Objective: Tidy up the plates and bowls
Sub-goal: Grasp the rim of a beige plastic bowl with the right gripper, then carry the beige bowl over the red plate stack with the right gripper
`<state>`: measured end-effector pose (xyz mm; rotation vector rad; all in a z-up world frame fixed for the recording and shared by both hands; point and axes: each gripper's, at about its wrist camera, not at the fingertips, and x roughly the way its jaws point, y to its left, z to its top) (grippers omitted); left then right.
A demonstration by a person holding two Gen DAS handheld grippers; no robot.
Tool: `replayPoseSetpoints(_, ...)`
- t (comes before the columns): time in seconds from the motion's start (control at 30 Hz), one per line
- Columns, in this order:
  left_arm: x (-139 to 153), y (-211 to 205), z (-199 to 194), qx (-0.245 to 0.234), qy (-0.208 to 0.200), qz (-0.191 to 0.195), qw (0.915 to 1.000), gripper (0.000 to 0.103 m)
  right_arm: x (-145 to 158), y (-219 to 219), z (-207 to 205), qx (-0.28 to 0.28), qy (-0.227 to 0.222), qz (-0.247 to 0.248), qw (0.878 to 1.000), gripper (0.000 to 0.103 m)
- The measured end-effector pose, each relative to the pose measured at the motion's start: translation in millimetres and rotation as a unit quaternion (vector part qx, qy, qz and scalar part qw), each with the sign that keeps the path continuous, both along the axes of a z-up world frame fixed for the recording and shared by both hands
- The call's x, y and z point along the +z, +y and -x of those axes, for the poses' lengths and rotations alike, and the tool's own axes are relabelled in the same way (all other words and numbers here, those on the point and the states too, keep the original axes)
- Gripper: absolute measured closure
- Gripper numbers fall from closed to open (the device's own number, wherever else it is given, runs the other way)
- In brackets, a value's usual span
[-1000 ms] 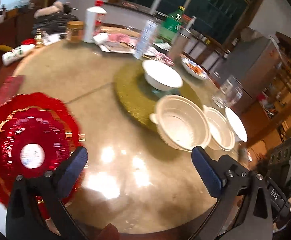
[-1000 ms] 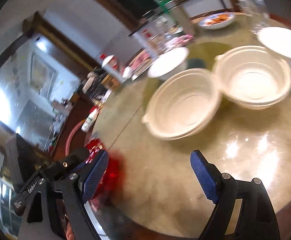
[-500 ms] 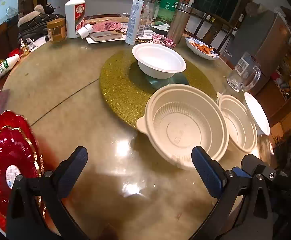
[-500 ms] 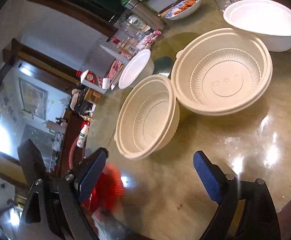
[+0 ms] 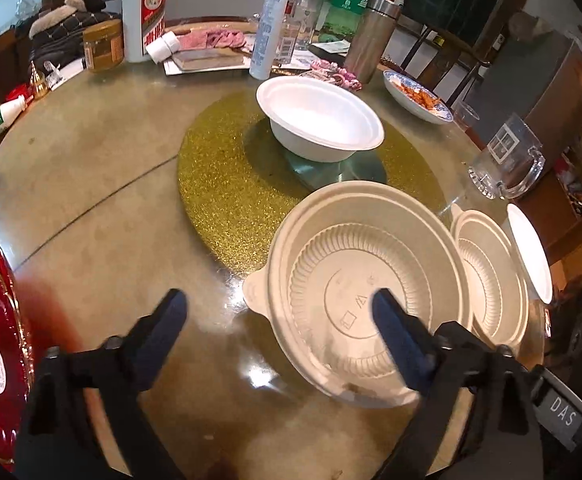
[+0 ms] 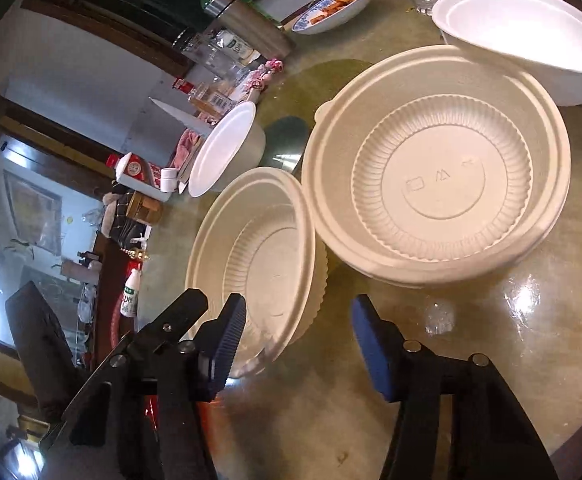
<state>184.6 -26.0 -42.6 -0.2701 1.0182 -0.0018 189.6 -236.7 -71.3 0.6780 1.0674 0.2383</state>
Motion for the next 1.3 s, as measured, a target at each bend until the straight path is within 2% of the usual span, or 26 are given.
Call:
replayPoseSetpoints(0.03,-2.5,0.5,-1.9,0.003,0.004,-0.004,1.0000,0.031,-0.3,0.0,0.4,0.000,0.001,0.003,1.000,0.052)
replayPoseSetpoints(0.1,-8.4,-0.5,-4.5,0.002,0.017,-0.008,0.9998,0.063,-0.9,2.0,-0.7,0.002,0.002,0.010,1.000,0.065)
replayPoseSetpoints(0.2,-15.4,-2.5,-5.0,-0.004,0.030,-0.004,0.9995,0.080,-3.0,5.3,-1.2,0.005,0.003,0.017,1.000,0.083)
replayPoseSetpoints(0.3,-11.6,-5.5,-0.9,-0.009,0.022,-0.013,0.9996,0.082,-1.9,10.2,0.4,0.010,0.000,0.025,1.000,0.090)
replayPoseSetpoints(0.87,15.5,14.1,47.9,0.001,-0.019,-0.017,0.9997,0.081,27.0,29.6,42.7,0.046,-0.046,0.037,0.997,0.089)
replayPoseSetpoints(1.3,43.9,45.4,92.5,0.024,-0.066,-0.032,0.9970,0.081,56.6,70.2,75.2,0.086,-0.094,0.054,0.990,0.090)
